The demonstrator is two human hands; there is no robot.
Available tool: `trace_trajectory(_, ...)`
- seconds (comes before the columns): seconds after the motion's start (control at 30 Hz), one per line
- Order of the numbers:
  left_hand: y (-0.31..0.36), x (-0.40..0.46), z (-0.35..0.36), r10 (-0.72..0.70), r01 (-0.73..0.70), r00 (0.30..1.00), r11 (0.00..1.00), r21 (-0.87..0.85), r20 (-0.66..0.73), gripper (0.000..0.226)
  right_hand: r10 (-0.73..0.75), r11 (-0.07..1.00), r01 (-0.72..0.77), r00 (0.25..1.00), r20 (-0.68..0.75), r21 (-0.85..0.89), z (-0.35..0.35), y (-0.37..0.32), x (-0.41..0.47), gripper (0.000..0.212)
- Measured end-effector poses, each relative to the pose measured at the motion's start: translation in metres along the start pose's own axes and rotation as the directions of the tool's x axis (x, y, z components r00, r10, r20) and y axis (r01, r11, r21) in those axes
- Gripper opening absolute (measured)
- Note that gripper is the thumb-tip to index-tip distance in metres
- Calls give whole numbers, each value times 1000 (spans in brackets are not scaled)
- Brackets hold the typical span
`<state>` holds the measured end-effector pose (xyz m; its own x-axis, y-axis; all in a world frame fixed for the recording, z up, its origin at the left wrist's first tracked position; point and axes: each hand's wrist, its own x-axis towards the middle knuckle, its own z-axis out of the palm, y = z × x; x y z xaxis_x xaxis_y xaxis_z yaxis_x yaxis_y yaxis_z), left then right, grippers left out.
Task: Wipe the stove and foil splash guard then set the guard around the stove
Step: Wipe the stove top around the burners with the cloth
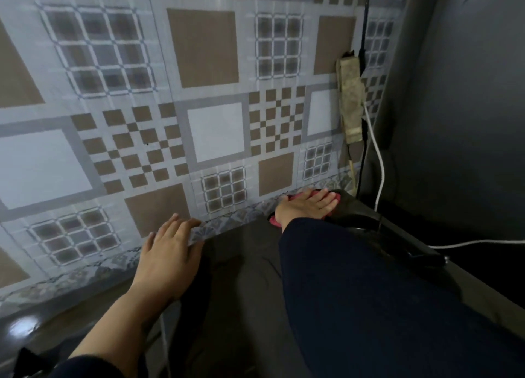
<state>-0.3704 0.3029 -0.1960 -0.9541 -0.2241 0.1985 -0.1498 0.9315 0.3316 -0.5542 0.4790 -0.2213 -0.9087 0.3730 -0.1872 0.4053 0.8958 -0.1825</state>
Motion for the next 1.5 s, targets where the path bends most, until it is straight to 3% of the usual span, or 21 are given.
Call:
trace_trajectory(0.27,1,18,4,60,-61,998,998,-10,-8,47,211,977,-211,977,12,2,-24,33,52,77)
trace_trajectory(0.4,1,26,2,86,-87,995,996,-29,-41,47,231,973,-231,972,47,1,-28,38,53,77)
trace_trajectory(0.83,1,20,3,49,-50,997,998,-23,-52,45,-13,999,14,1000,25,-29,4,-10,-17,85)
trace_trajectory(1.0,-6,2,-2,-27,28,1000,999,32,-9,46,-229,972,230,973,25,-46,18,-17,-64,79)
trace_trajectory(1.17,-14,-37,-23,-100,102,995,992,75,-20,46,-506,861,508,861,54,-36,26,-1,-106,65)
trace_trajectory(1.33,-13,-77,-43,-159,162,987,982,95,-33,44,-726,675,737,673,145,-41,33,9,-156,54)
trace_trajectory(1.5,-19,-110,-51,-210,211,977,970,125,-15,48,-851,478,876,480,213,-63,42,19,-206,51)
